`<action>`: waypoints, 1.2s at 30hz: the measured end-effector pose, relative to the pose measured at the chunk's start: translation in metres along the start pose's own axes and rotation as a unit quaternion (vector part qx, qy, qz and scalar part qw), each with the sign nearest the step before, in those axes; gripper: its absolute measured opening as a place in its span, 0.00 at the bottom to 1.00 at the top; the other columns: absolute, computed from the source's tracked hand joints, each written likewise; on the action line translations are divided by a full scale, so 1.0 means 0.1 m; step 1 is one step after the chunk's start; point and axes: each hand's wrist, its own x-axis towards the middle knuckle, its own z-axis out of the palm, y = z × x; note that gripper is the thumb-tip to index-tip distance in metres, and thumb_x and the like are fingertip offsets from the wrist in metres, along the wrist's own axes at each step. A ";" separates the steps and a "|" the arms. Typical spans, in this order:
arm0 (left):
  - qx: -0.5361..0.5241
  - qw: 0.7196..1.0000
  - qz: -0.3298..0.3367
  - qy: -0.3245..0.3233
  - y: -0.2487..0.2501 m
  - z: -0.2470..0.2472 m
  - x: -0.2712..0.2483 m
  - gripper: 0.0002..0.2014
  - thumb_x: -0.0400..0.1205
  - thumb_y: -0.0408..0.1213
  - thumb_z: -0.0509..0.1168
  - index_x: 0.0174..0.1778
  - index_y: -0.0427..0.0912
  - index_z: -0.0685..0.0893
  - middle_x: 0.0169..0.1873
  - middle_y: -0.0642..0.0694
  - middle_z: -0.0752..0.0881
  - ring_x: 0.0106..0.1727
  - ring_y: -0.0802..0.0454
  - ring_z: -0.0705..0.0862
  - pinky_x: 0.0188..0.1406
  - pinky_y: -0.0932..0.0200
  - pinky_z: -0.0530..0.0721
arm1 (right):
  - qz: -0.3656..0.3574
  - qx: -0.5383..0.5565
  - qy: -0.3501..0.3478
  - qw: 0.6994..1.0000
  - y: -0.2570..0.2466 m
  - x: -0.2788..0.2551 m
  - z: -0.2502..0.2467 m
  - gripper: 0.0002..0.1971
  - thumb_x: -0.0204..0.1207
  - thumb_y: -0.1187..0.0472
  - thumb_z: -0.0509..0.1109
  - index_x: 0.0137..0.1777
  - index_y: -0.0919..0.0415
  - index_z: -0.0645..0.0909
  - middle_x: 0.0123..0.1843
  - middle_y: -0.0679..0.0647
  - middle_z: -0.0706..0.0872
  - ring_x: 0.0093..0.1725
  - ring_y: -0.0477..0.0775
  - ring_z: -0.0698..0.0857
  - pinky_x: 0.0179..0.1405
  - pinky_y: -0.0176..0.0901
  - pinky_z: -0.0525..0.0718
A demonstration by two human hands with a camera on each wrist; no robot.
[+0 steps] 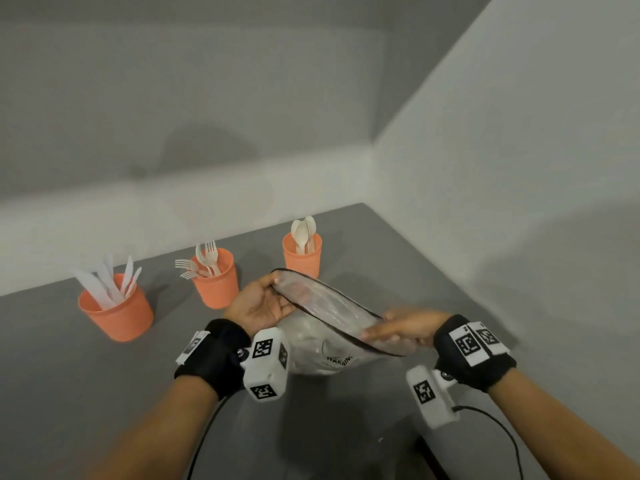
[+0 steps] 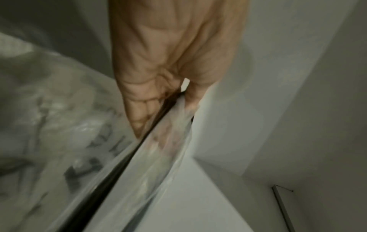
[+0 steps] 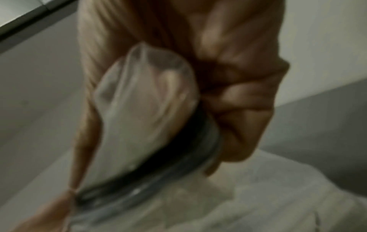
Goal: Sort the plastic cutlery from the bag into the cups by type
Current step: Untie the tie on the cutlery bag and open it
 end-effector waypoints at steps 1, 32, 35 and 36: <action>-0.019 1.000 0.006 0.018 -0.03 -0.01 0.04 0.12 0.83 0.35 0.54 0.47 0.31 0.80 0.31 0.38 0.90 0.30 0.48 0.90 0.27 0.54 0.89 | 0.004 0.042 -0.002 0.999 0.02 -0.01 -0.01 0.23 0.67 0.42 0.74 0.17 0.53 0.78 0.15 0.42 0.71 0.17 0.38 0.66 0.22 0.32 0.61; 0.236 0.969 -0.059 0.047 -0.27 -0.44 0.18 0.25 0.77 0.61 0.61 0.50 0.41 0.85 0.37 0.45 0.85 0.30 0.52 0.83 0.31 0.60 0.83 | -0.031 0.492 0.094 0.865 0.31 0.15 -0.03 0.03 0.74 0.63 0.67 0.42 0.63 0.80 0.26 0.53 0.88 0.20 0.48 0.84 0.26 0.38 0.87; 0.418 0.907 0.045 0.021 -0.30 -0.38 0.05 0.37 0.64 0.68 0.69 0.64 0.50 0.73 0.51 0.57 0.79 0.53 0.55 0.81 0.51 0.62 0.79 | -0.047 0.576 0.128 0.806 0.32 0.21 -0.06 0.08 0.73 0.61 0.66 0.42 0.65 0.83 0.30 0.57 0.89 0.21 0.52 0.85 0.28 0.42 0.89; 0.475 0.874 0.096 0.013 -0.31 -0.38 0.05 0.42 0.57 0.67 0.71 0.62 0.49 0.73 0.48 0.57 0.80 0.51 0.59 0.81 0.47 0.66 0.79 | -0.039 0.601 0.144 0.785 0.32 0.25 -0.08 0.12 0.76 0.61 0.61 0.37 0.65 0.83 0.29 0.58 0.89 0.22 0.53 0.86 0.27 0.43 0.89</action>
